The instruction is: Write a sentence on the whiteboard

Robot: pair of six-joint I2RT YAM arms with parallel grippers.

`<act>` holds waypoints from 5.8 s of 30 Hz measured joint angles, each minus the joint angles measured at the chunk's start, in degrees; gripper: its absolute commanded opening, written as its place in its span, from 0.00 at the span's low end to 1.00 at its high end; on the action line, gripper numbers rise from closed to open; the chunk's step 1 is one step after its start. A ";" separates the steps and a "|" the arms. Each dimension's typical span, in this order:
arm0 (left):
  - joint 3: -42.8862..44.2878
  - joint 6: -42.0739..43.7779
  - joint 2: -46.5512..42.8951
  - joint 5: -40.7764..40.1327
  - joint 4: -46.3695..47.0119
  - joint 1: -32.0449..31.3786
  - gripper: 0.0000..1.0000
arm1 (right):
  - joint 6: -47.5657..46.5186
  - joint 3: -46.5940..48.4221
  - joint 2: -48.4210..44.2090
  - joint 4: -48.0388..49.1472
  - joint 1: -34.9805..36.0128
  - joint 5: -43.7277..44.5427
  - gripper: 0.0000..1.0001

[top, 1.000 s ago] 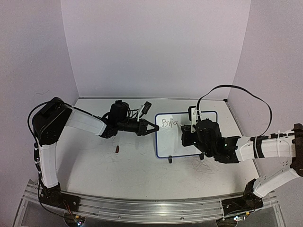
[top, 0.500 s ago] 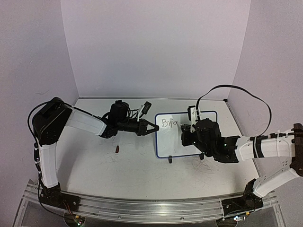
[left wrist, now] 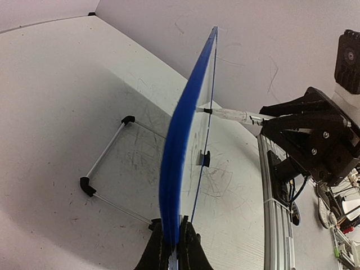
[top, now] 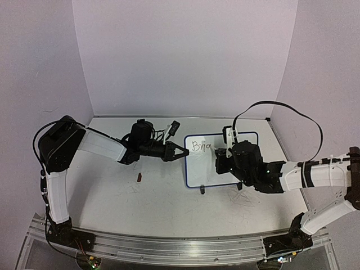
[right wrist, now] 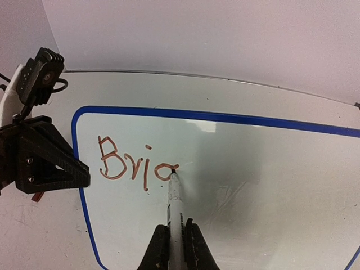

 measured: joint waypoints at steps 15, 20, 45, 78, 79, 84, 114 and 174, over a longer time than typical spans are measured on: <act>0.00 0.01 0.00 -0.02 -0.01 0.00 0.00 | 2.57 -1.90 -0.24 -2.56 1.25 -2.41 0.00; 0.00 0.04 -0.04 0.04 0.00 -0.04 0.00 | 3.43 -2.16 -0.12 -3.57 2.08 -2.87 0.00; 0.00 0.17 -0.30 0.03 -0.46 -0.09 0.00 | 2.01 -1.52 -6.67 -0.58 -2.98 -3.81 0.00; 0.00 0.14 -0.35 -0.09 -0.66 -0.11 0.00 | -1.53 0.97 -1.75 1.53 -3.74 -3.91 0.00; 0.00 0.15 -0.35 -0.09 -0.66 -0.11 0.00 | -1.39 0.94 -1.83 1.48 -3.74 -3.93 0.00; 0.00 0.17 -0.35 -0.07 -0.65 -0.11 0.00 | -0.38 -0.03 -2.53 1.01 -3.69 -4.01 0.00; 0.00 0.18 -0.37 -0.09 -0.72 -0.11 0.00 | 2.66 -3.36 -3.08 -0.17 -1.32 -3.39 0.00; 0.00 0.73 -0.83 -0.44 -1.54 -0.33 0.00 | 4.87 -4.51 -12.88 -1.95 -1.86 -5.00 0.00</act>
